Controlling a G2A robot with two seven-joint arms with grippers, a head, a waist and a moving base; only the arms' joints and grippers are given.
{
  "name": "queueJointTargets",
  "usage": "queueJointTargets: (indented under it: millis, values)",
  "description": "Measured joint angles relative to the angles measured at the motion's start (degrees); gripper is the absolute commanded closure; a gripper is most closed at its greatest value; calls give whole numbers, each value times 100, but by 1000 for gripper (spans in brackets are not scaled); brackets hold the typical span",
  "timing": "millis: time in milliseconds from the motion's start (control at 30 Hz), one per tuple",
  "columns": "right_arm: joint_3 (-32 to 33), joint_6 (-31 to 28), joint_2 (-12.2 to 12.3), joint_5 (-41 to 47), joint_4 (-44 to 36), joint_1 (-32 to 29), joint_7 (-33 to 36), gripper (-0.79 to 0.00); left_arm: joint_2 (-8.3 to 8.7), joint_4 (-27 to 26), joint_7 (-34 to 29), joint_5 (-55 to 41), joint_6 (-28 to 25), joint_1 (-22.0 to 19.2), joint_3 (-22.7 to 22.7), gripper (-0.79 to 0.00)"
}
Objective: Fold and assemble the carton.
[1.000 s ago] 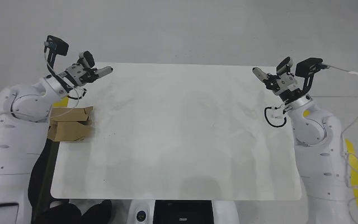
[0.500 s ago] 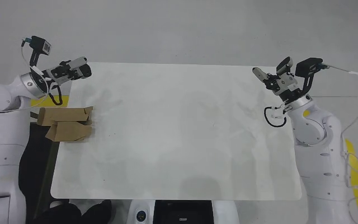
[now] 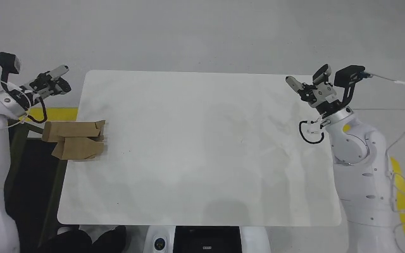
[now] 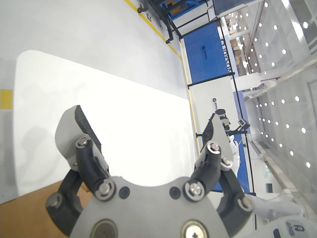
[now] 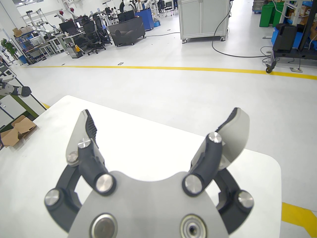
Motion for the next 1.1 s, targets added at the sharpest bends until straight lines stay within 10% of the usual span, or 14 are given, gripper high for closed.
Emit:
queueJointTargets:
  millis: [767,1100]
  values:
    - [0,0,0,0,0,0,0,-785,350,1540,1333,2370,215,-328,5,-785]
    - [0,0,0,0,0,0,0,-785,382,2075,850,2665,432,-443,203,-785]
